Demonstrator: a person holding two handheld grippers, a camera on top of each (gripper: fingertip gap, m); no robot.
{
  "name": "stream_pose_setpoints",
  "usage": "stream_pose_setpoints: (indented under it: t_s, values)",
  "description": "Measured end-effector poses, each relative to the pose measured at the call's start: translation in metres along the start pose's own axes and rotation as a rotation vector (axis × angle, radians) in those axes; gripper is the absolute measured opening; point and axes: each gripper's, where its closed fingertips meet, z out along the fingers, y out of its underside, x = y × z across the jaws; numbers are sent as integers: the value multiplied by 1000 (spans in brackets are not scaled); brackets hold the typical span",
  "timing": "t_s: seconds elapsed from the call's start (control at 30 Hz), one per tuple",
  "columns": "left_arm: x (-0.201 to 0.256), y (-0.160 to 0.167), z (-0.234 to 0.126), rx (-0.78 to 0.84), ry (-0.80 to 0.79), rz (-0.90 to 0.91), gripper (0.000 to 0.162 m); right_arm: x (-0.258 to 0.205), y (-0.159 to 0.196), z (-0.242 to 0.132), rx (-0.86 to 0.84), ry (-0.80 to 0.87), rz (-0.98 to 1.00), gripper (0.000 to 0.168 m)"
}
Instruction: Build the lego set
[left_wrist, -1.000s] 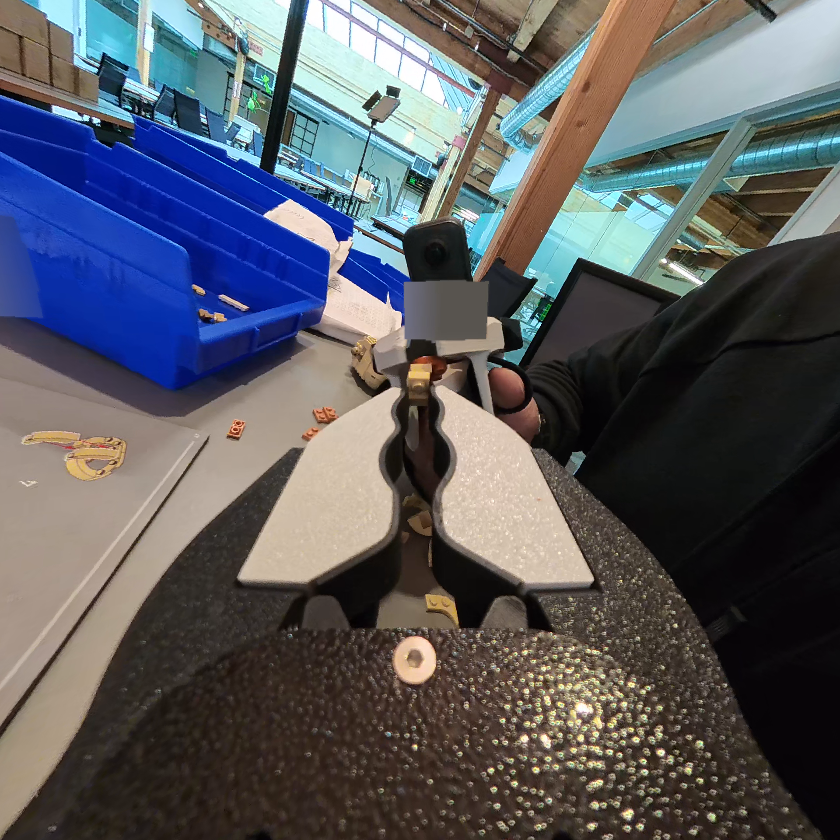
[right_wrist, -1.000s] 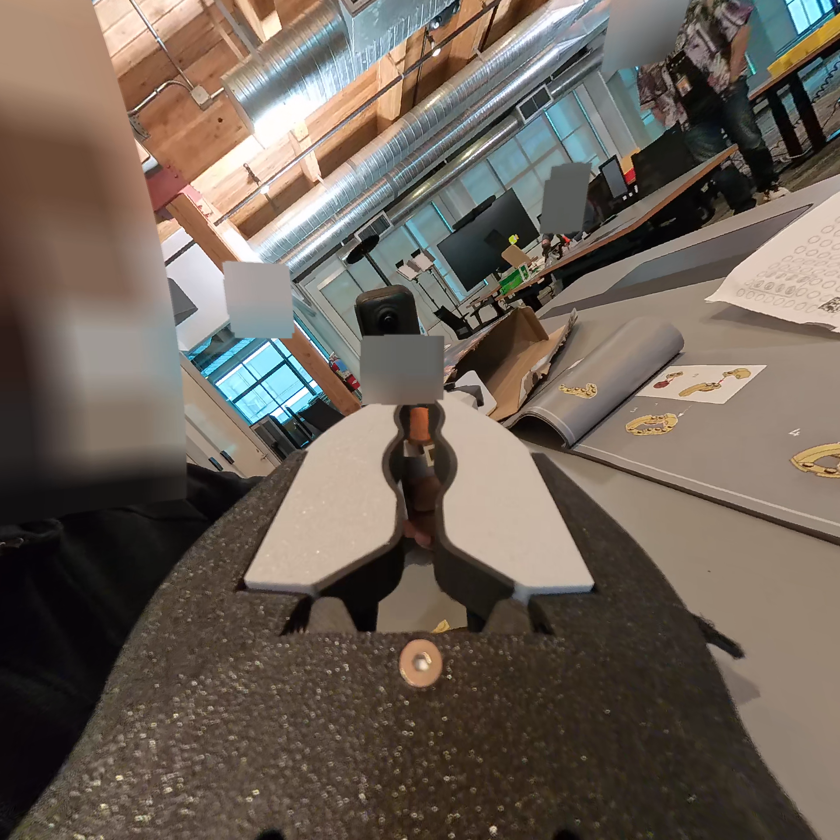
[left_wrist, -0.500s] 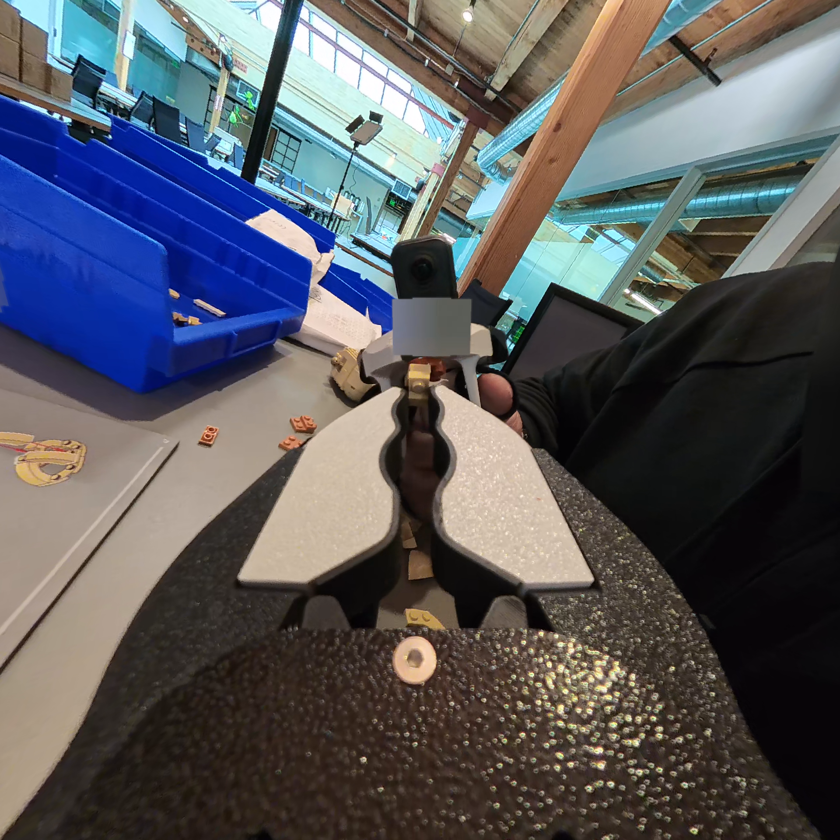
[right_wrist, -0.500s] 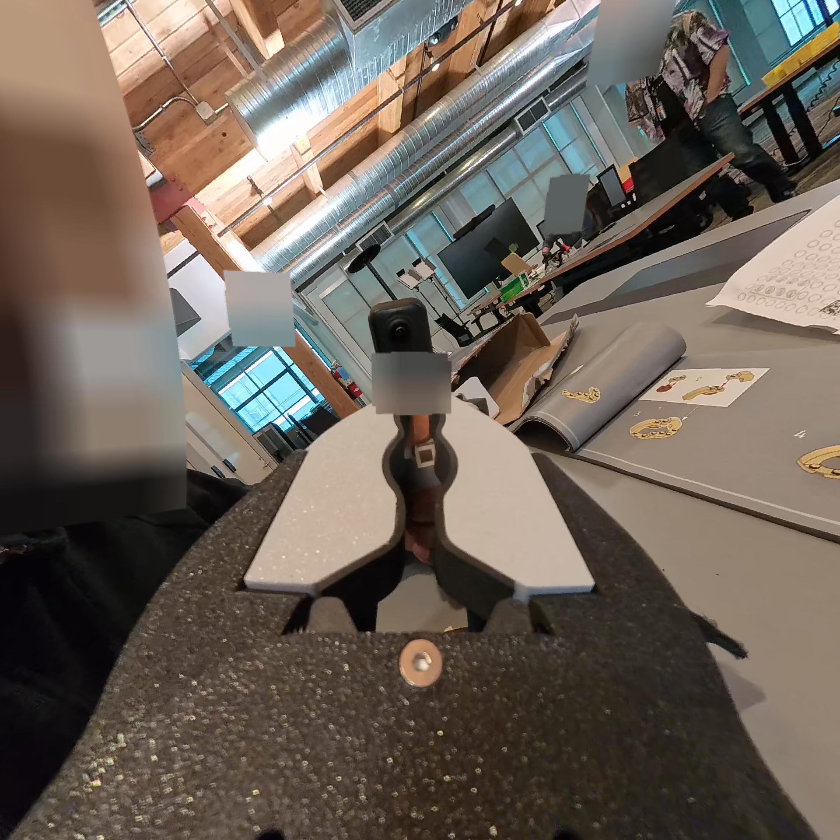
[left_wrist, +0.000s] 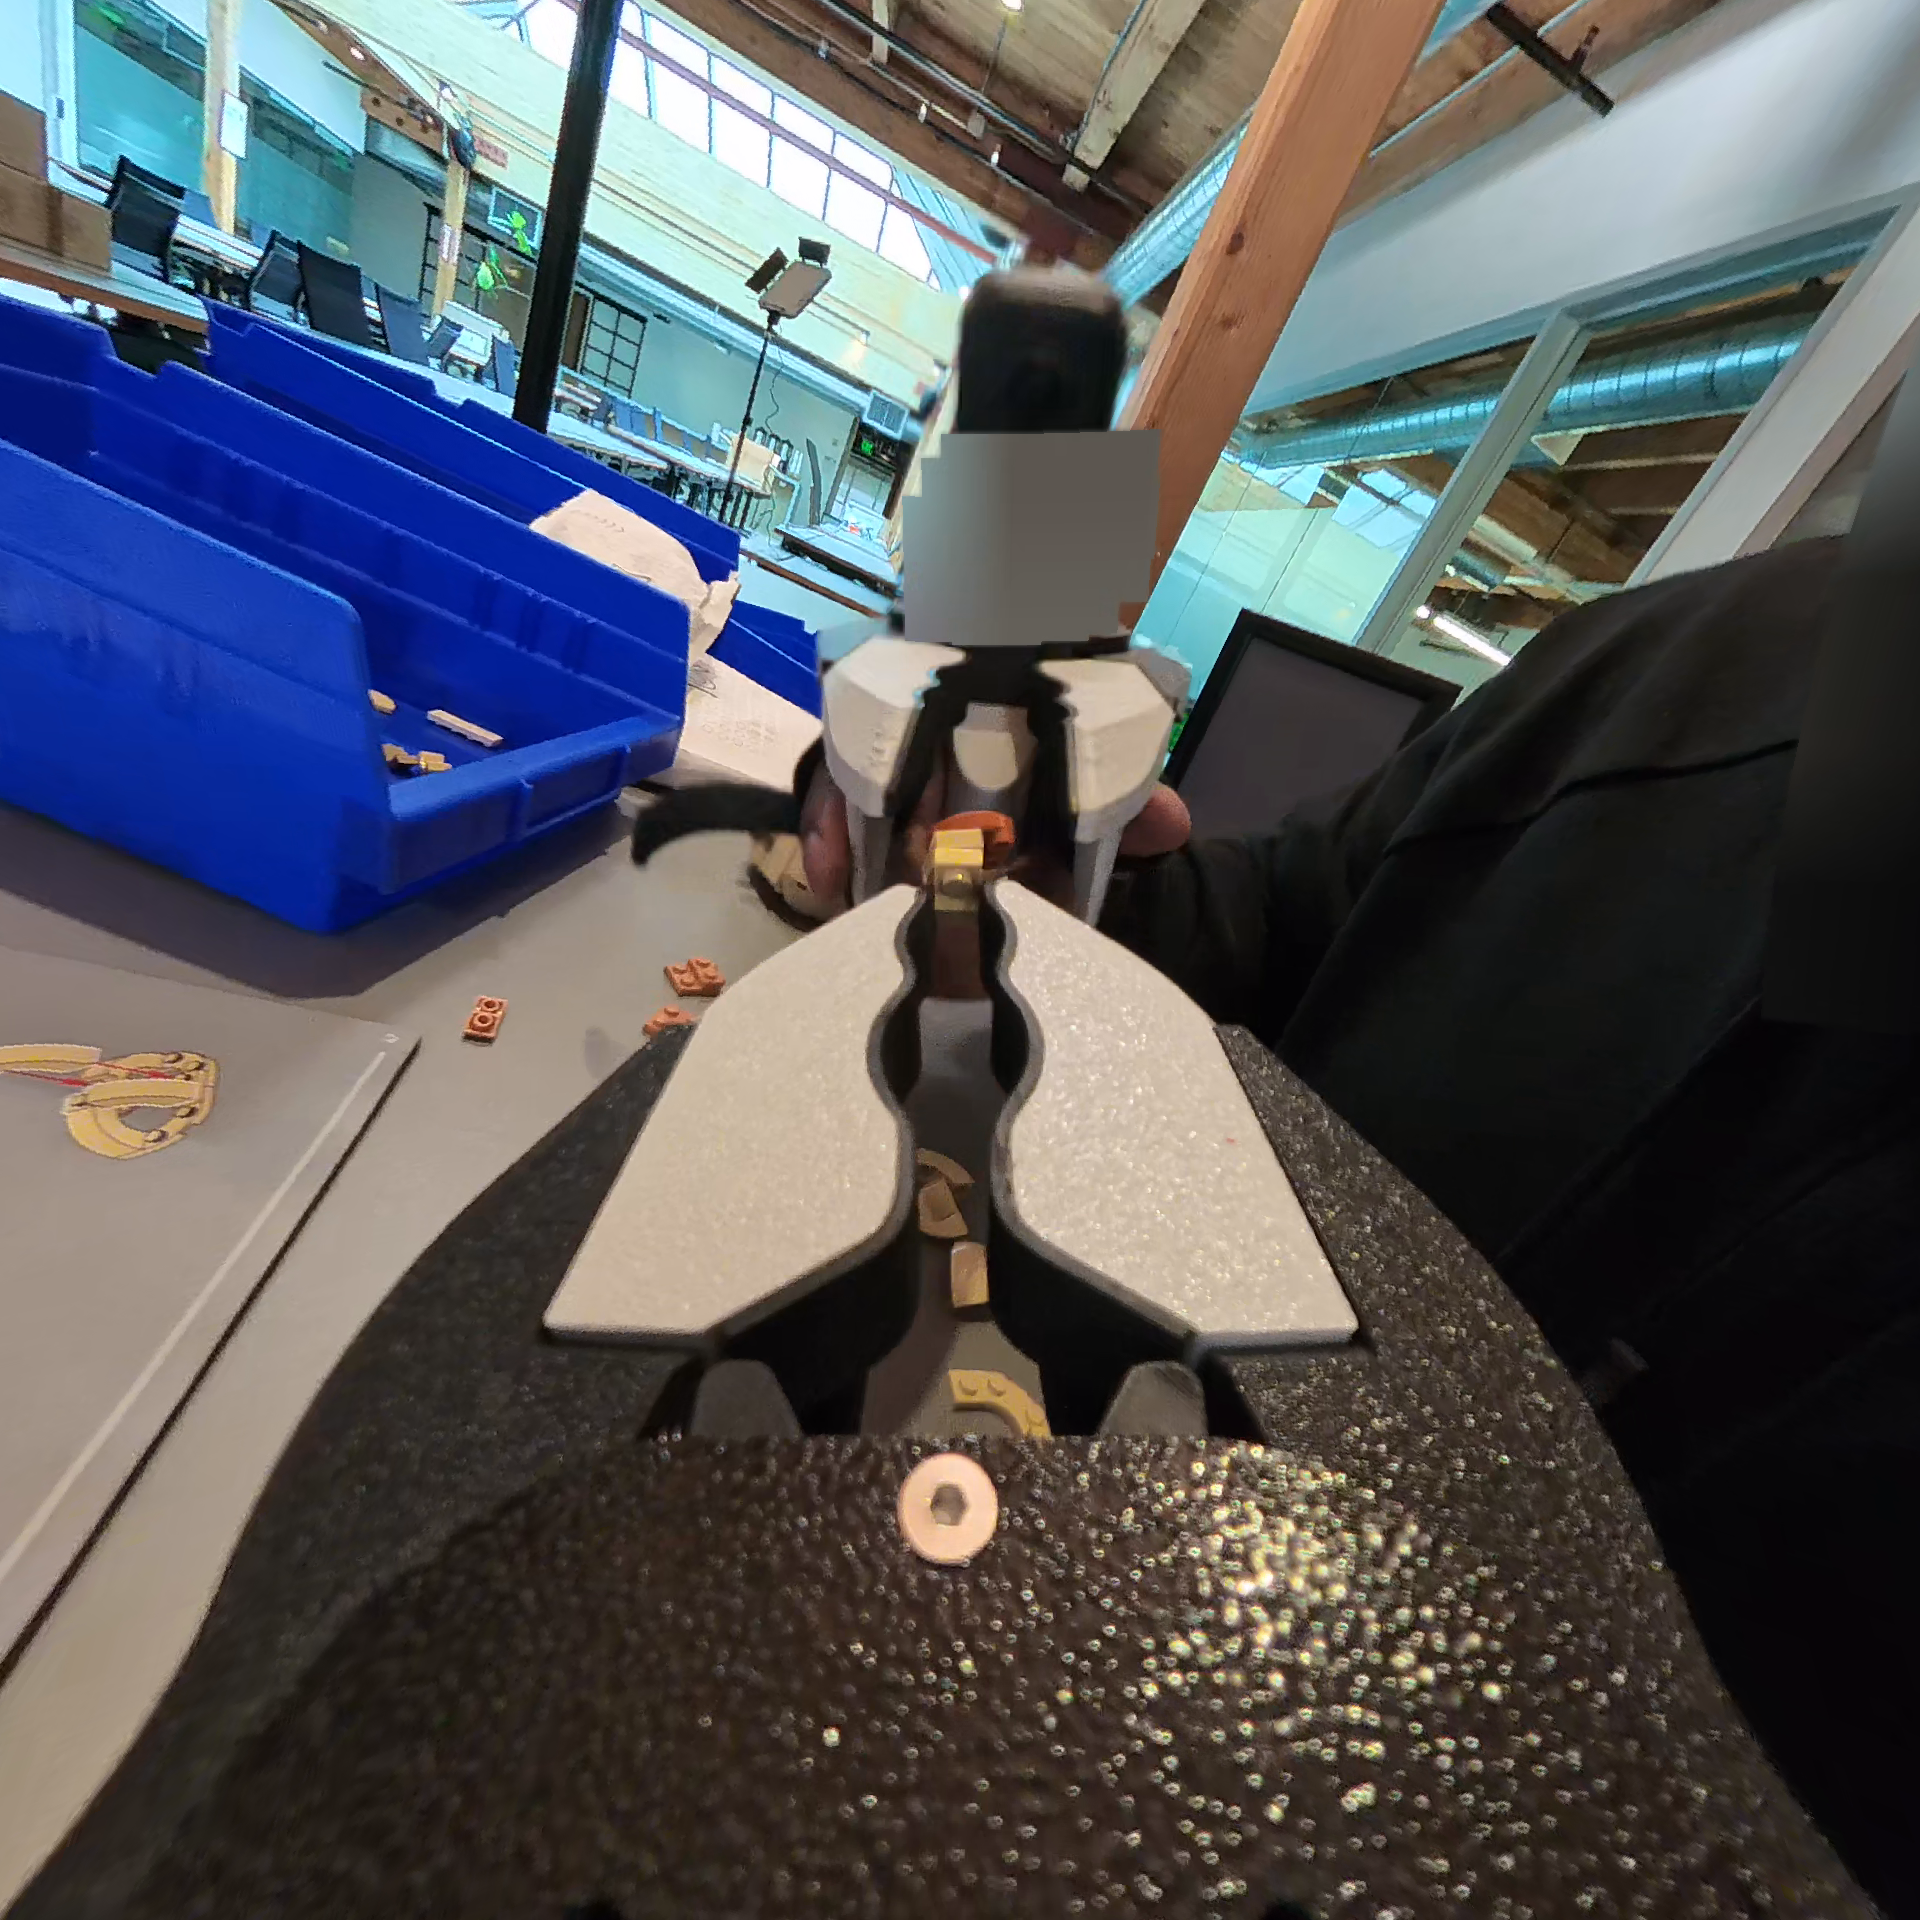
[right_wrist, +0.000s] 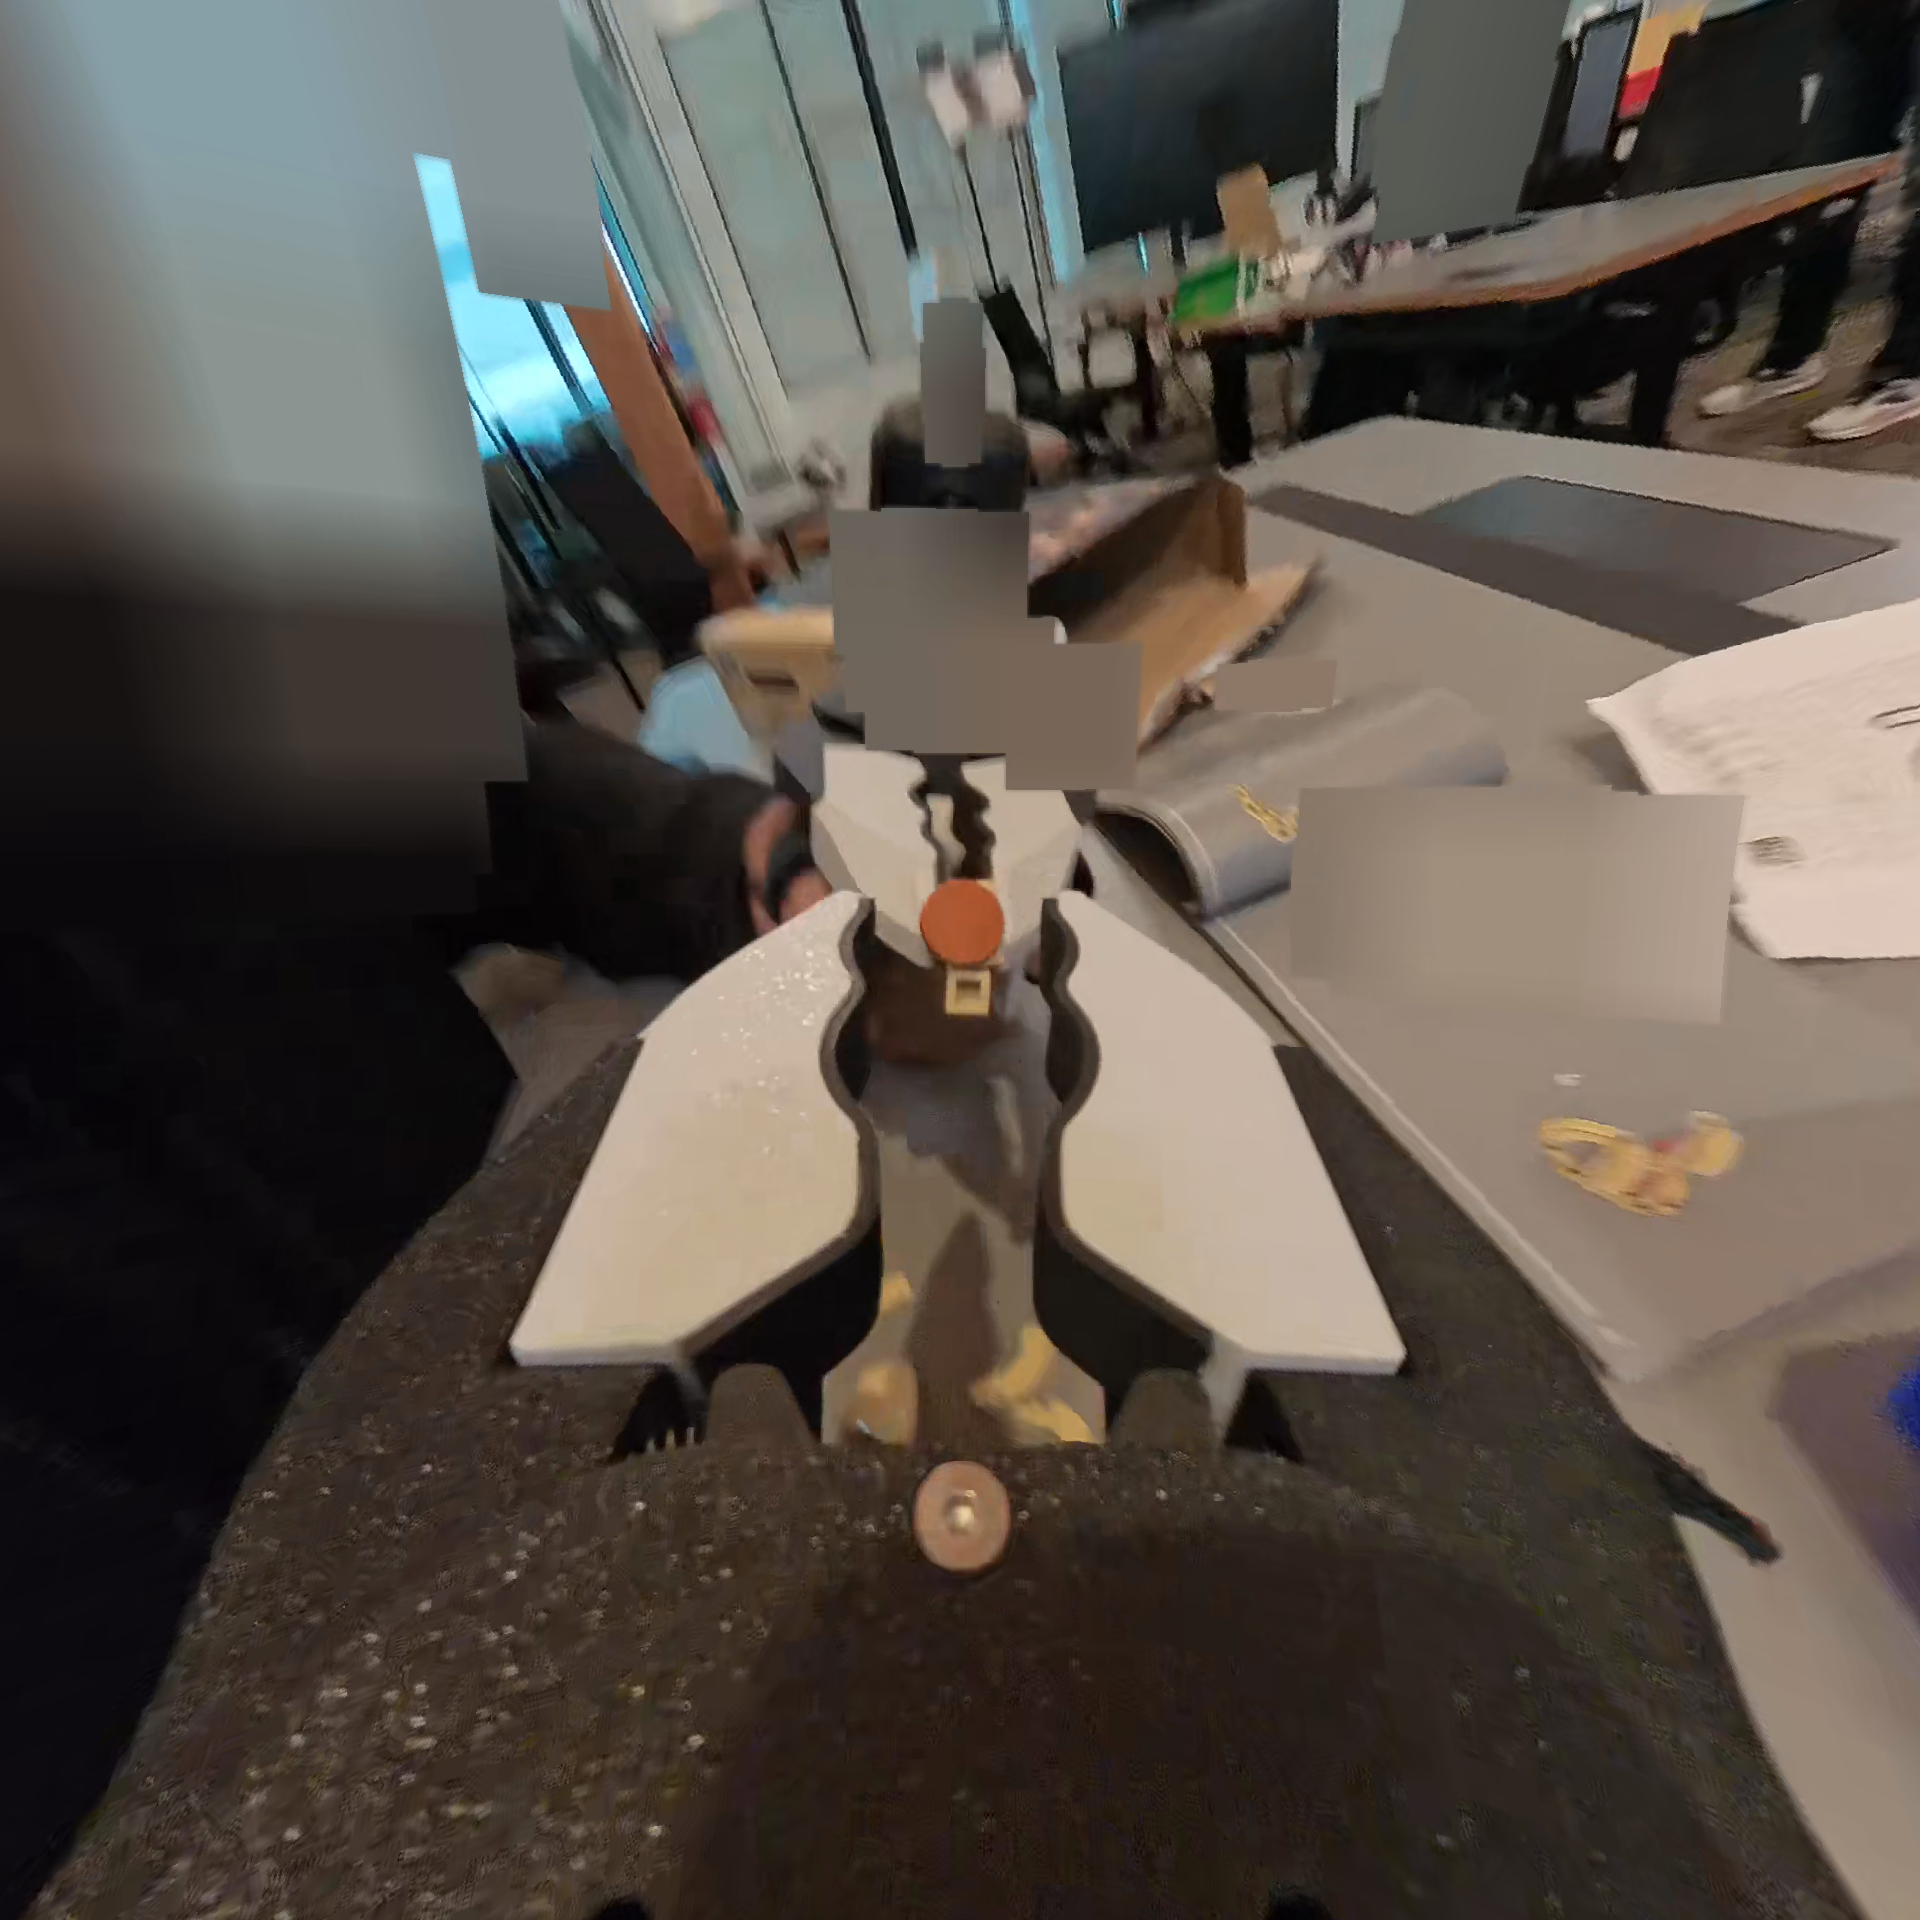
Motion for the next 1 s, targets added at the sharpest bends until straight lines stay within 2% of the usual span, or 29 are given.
stream_pose_setpoints:
  t_s: [0.07, 0.17, 0.57, 0.9, 1.0]
  values:
    - [1, 3, 0, -31, 1, 23, 7, 1, 8, -3, -104, 54, -121, 30]
    - [4, 8, 2, -77, 12, 53, 7, -1, 20, -4, -186, 61, -171, 32]
    - [7, 23, 6, -185, 11, 117, 7, -9, 34, -4, -253, -8, -142, 31]
    - [8, 29, 7, -226, 16, 129, 7, -9, 40, -5, -287, -27, -124, 24]
    - [8, 31, 7, -241, 12, 135, 7, -13, 41, -4, -281, -47, -117, 16]
